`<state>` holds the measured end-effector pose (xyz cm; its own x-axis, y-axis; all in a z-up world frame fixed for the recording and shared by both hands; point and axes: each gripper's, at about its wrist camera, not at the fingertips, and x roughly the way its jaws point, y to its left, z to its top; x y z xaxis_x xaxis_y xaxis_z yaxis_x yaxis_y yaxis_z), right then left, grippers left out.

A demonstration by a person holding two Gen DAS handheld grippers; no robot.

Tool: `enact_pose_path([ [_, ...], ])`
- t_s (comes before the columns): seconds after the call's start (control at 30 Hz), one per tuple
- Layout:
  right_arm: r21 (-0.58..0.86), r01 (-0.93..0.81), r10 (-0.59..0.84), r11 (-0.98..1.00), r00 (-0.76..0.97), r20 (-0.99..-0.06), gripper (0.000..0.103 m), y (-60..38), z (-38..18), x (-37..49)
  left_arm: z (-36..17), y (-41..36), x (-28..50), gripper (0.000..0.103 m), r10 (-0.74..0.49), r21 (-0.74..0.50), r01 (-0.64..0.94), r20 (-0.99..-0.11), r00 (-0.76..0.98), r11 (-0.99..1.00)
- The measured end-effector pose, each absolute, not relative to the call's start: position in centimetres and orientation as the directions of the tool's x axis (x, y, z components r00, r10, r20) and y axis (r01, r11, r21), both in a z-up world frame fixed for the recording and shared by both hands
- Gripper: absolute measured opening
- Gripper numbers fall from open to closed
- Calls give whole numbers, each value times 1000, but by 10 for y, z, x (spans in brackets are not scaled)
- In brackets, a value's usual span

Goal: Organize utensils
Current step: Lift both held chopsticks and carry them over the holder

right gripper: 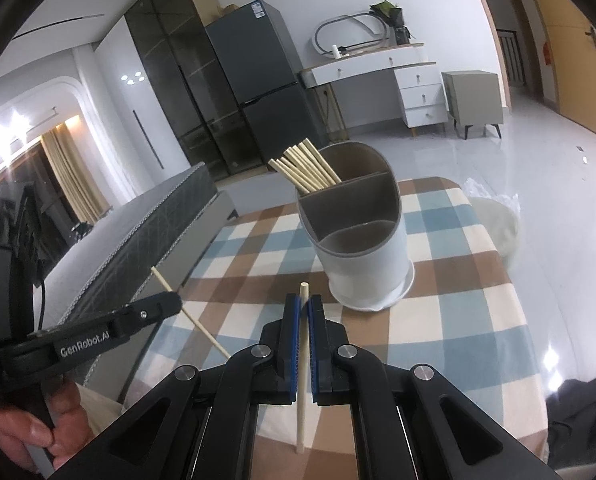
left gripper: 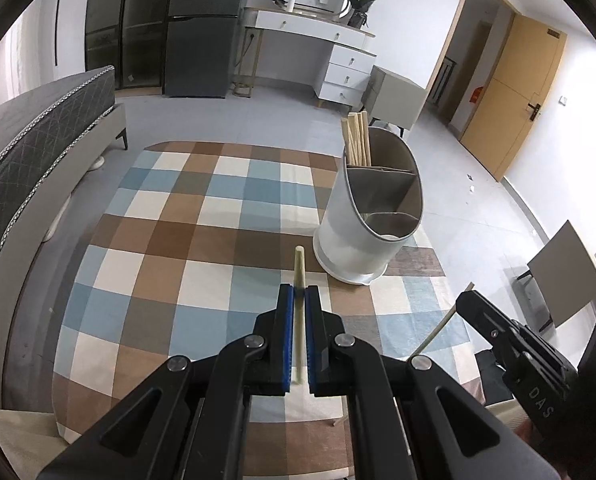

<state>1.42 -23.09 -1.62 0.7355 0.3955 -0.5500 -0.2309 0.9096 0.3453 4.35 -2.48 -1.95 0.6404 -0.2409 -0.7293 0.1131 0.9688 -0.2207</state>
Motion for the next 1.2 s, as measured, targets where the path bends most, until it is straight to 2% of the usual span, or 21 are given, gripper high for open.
enact_pose_path([
  [0.37, 338, -225, 378, 914, 773, -509, 3, -236, 2, 14, 4, -34, 46, 1, -262, -198, 171, -725, 637, 965],
  [0.6, 315, -232, 360, 920, 816, -452, 3, -250, 38, 25, 41, -41, 54, 1, -331, -265, 201, -681, 653, 943],
  [0.97, 140, -322, 351, 936, 848, -397, 3, -256, 117, 68, 89, -49, 102, 1, -422, -409, 193, -598, 681, 892],
  [1.2, 35, -374, 358, 927, 851, -384, 3, -244, 154, 117, 104, -48, 140, 1, -436, -444, 187, -565, 701, 876],
])
